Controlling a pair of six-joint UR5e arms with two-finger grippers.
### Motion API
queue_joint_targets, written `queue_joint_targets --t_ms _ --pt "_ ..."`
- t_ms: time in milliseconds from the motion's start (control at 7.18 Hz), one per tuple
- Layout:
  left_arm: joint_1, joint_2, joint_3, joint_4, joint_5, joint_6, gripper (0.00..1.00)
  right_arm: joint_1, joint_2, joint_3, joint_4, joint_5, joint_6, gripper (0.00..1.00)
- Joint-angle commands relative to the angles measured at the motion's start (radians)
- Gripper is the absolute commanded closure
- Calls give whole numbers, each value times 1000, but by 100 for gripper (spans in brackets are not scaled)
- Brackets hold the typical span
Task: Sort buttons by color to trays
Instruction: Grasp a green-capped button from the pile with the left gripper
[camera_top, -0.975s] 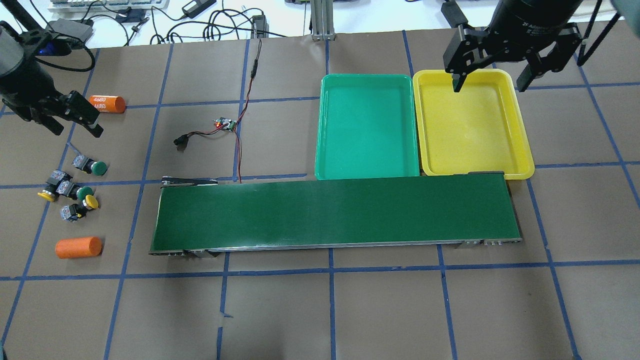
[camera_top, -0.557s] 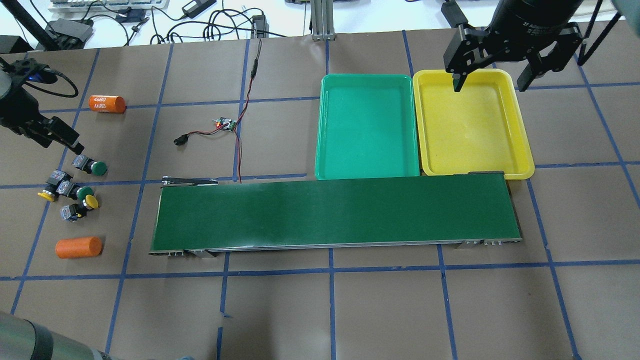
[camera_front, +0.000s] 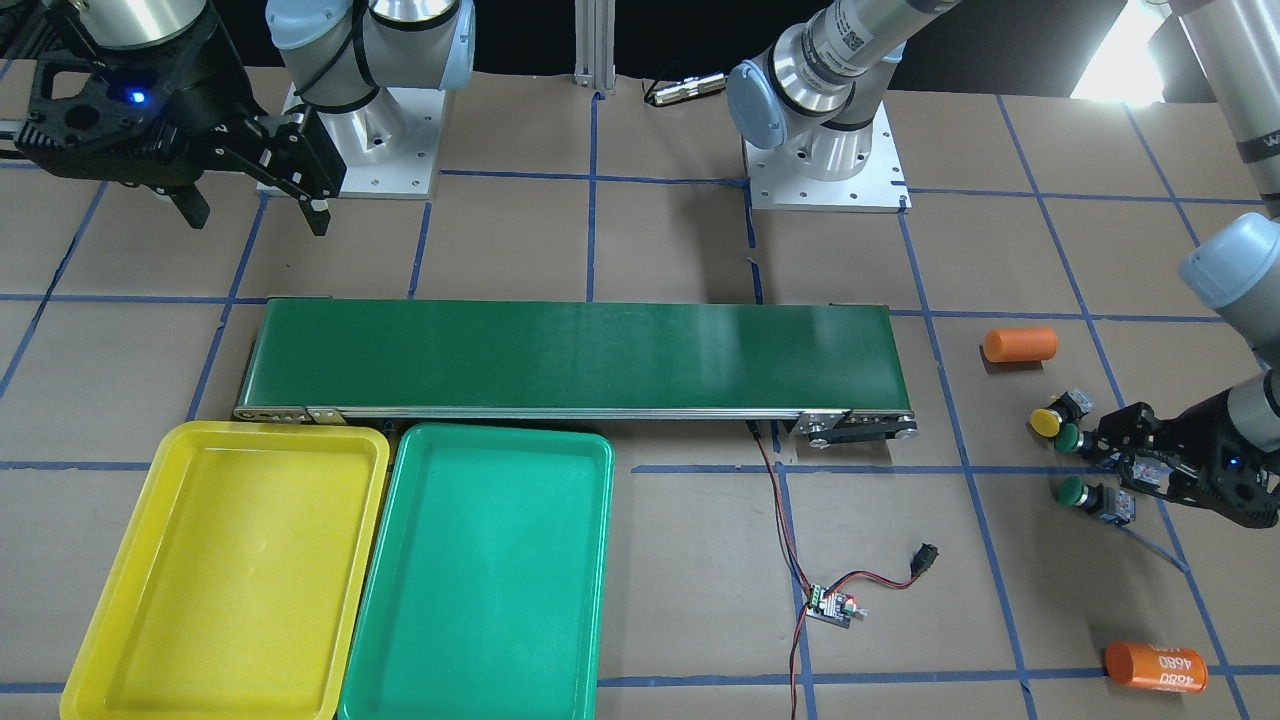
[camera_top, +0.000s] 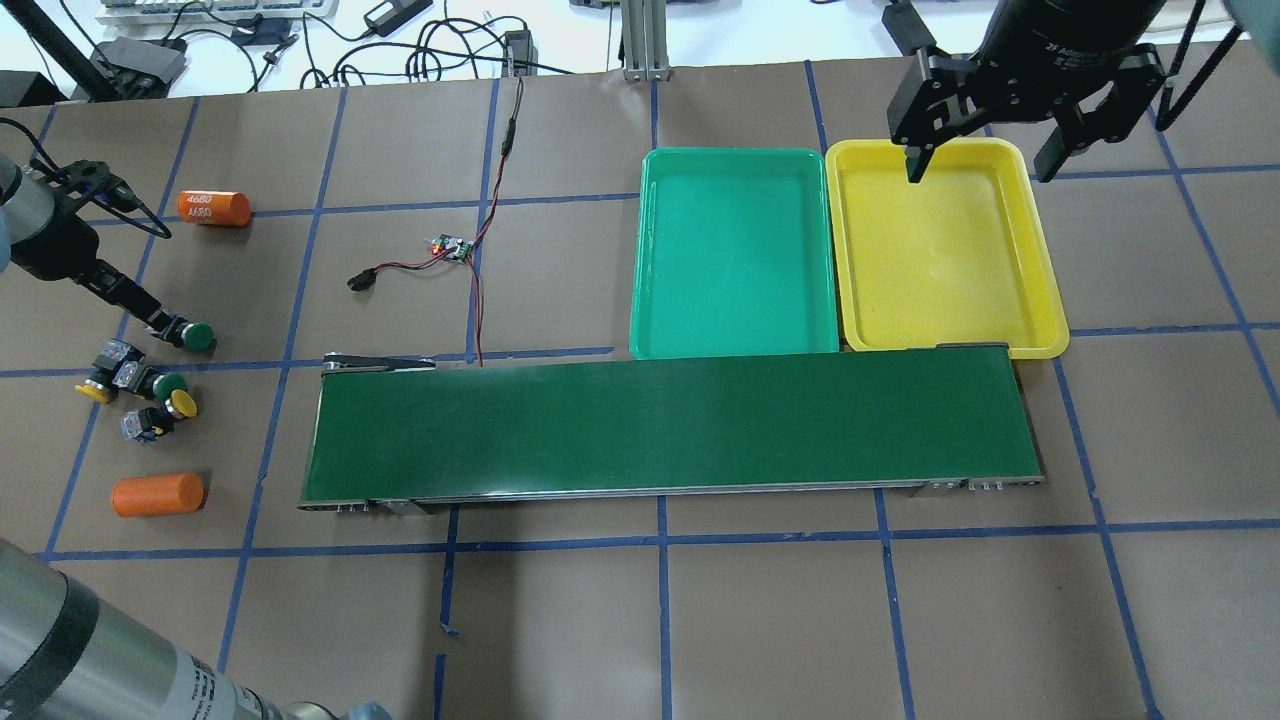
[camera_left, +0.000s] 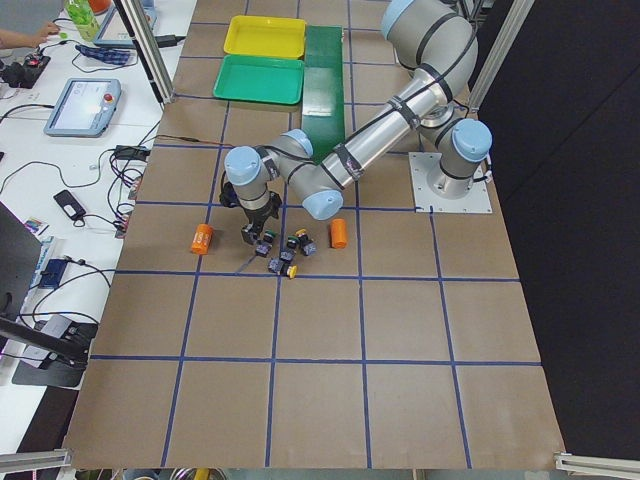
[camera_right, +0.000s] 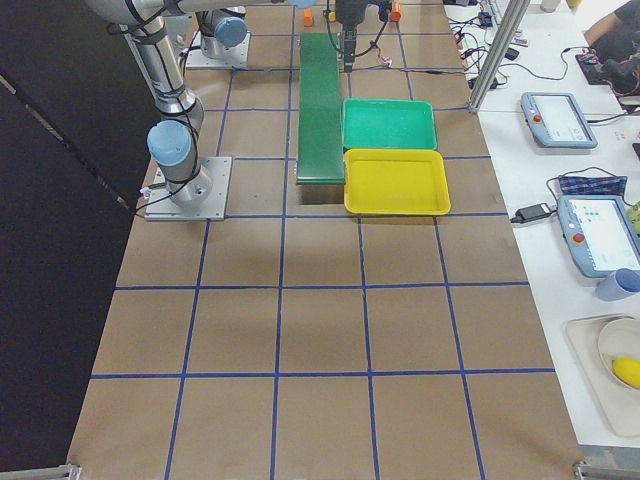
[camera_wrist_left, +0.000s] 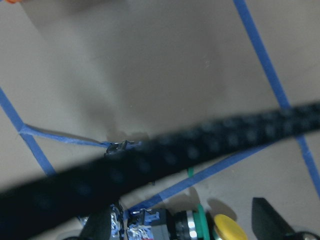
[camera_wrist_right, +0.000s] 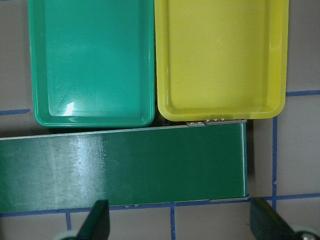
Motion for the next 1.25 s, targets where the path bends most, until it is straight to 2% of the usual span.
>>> queue_joint_targets --t_ms 0,418,557,1115 --pt "33 -38 -3 17 -11 33 0 0 2 0 0 0 0 0" --pt "34 -86 14 19 -17 -84 0 0 2 0 0 0 0 0" --pt "34 -89 13 17 -72 -137 0 0 2 0 0 0 0 0" --pt "30 -94 8 13 -74 -143 0 0 2 0 0 0 0 0"
